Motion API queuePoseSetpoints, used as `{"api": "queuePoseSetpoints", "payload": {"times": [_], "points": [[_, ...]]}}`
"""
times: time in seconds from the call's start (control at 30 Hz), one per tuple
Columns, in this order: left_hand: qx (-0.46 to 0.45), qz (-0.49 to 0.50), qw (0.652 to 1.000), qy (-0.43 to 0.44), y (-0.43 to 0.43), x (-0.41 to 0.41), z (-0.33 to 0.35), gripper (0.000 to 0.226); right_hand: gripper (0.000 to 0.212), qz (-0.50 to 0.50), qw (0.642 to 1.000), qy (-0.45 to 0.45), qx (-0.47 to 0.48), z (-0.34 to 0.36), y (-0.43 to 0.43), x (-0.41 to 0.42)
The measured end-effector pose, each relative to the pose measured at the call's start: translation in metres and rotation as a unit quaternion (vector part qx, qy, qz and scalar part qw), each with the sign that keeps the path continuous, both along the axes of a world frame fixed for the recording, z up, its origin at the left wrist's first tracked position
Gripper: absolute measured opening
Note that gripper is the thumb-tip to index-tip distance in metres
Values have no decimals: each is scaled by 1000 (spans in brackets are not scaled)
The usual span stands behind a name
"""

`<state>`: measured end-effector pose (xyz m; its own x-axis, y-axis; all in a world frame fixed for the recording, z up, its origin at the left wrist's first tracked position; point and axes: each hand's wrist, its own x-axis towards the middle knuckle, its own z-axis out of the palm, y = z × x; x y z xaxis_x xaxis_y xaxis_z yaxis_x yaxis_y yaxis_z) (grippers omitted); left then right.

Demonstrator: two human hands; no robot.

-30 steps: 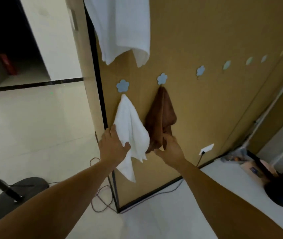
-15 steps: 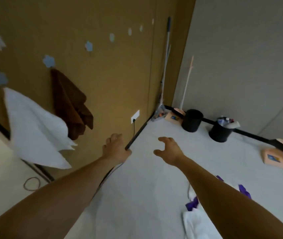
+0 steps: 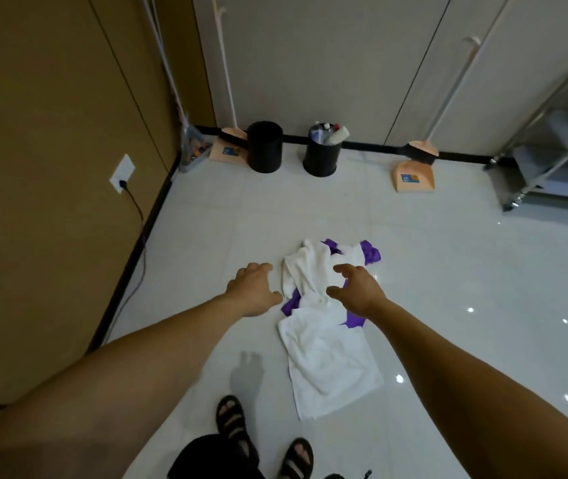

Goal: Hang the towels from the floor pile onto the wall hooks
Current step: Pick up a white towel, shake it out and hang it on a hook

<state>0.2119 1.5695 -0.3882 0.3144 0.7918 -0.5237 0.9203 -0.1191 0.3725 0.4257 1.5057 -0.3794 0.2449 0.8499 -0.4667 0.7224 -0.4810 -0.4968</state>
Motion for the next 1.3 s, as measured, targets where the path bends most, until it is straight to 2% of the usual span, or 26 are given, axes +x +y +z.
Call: {"api": "queuePoseSetpoints", "payload": {"times": [0.13,0.27,0.53,0.73,0.9,1.03,1.13,1.23,1.3], "points": [[-55,-26,998,0,9,32,-53,74,62,-44,998,23,-46,-45,-10,28],[-114,-55,992,10,20,66,-137,70,58,-123,987,50,-94,-124,-19,58],[-200,-62,976,60,-18,111,-354,66,50,-204,945,128,-220,-360,-65,75],[-238,-68,965,82,-60,124,-532,61,47,-258,906,181,-283,-553,-123,46],[-243,-69,964,87,-87,122,-645,59,44,-329,865,190,-329,-675,-163,9],[-246,-79,962,94,-101,117,-697,56,23,-433,808,181,-356,-736,-180,-22],[-245,-79,962,87,-104,114,-715,55,31,-562,729,213,-329,-761,-187,-41],[-251,-84,961,83,-103,112,-718,55,27,-665,640,225,-312,-770,-185,-47],[-251,-89,961,79,-99,113,-714,55,24,-708,599,223,-301,-770,-182,-47]]}}
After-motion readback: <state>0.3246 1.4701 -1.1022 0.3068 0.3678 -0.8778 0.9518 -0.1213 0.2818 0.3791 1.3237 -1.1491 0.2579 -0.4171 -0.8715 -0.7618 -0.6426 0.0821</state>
